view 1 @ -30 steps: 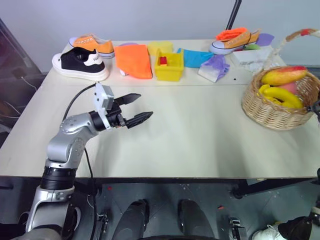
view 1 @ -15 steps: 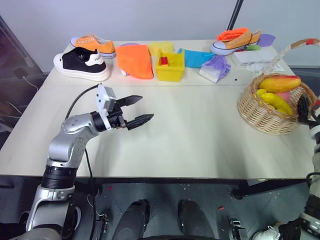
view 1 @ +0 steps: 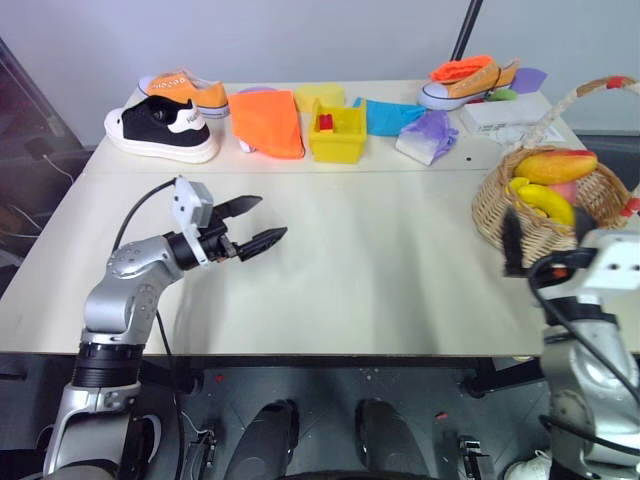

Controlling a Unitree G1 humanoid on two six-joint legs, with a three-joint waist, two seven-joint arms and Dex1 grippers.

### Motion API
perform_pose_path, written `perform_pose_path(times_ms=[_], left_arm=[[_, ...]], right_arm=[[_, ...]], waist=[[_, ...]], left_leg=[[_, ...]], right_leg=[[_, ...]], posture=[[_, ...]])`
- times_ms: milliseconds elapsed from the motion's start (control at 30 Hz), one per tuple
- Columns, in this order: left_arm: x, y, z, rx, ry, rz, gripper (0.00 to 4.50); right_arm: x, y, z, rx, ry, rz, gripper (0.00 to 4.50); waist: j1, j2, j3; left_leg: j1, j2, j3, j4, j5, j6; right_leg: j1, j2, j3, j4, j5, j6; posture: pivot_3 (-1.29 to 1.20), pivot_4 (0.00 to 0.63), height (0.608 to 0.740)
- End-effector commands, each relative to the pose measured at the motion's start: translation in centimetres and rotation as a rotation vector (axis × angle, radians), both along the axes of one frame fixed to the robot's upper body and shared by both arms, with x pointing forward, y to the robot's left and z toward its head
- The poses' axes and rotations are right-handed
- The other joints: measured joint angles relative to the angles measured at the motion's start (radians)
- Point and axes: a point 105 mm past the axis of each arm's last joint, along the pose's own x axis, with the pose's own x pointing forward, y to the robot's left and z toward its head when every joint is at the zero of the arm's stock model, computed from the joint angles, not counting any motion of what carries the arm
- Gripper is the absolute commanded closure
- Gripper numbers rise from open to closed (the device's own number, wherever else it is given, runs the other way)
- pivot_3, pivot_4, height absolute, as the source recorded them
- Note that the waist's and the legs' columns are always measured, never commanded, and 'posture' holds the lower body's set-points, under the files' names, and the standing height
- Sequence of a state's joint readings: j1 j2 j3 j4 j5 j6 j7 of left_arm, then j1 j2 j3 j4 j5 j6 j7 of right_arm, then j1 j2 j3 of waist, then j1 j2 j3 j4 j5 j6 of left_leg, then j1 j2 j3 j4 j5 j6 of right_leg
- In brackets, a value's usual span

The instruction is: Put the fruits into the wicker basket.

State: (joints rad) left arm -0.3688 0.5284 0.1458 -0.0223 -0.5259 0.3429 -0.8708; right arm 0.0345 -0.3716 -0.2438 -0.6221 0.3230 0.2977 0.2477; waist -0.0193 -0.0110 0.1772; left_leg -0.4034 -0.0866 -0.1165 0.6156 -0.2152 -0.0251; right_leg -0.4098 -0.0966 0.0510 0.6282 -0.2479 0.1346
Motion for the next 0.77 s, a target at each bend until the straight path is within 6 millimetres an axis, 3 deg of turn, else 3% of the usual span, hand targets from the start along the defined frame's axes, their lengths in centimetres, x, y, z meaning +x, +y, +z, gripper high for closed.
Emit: perform_pose_path(times_ms=[33,233,300,467,767], left_arm=[[-0.1,2.4,1.3,0.02,-0.084,0.144,0.0],[0.2,8.2,2.0,0.012,-0.132,0.476,0.0],[-0.4,9.9,2.1,-0.017,-0.14,0.565,0.0],[-1.4,12.7,1.3,-0.023,-0.112,0.734,0.0],[-2.2,12.8,-0.1,0.035,-0.059,0.739,0.0]], right_arm=[[1.1,3.8,0.1,-0.069,0.035,0.313,0.03],[4.2,6.0,-1.3,-0.225,0.121,0.582,0.03],[4.7,6.6,-1.8,-0.3,0.112,0.622,0.03],[5.6,7.3,-2.3,-0.295,0.107,0.68,0.03],[5.7,7.2,-3.2,-0.293,0.128,0.695,0.03]], waist=[[0.001,0.0,0.0],[0.008,-0.002,0.0],[0.007,-0.002,0.0],[0.007,-0.002,0.0],[0.007,-0.002,0.0]], left_leg=[[0.001,0.0,0.0,0.0,0.0,0.0],[0.0,0.0,-0.001,0.0,0.0,0.0],[0.0,0.0,-0.002,0.0,0.0,0.0],[-0.001,0.0,-0.001,-0.001,0.0,0.0],[-0.001,0.0,-0.002,-0.001,0.0,0.0]], right_leg=[[0.001,0.0,0.0,0.0,0.0,0.0],[0.001,0.0,-0.002,-0.002,0.0,0.0],[0.001,0.0,-0.002,-0.002,0.0,0.0],[0.0,0.0,-0.002,-0.002,0.0,0.0],[0.0,0.0,-0.002,-0.002,0.0,0.0]], posture=[[0.0,0.15,0.74],[0.0,0.15,0.74],[0.0,0.15,0.74],[0.0,0.15,0.74],[0.0,0.15,0.74]])
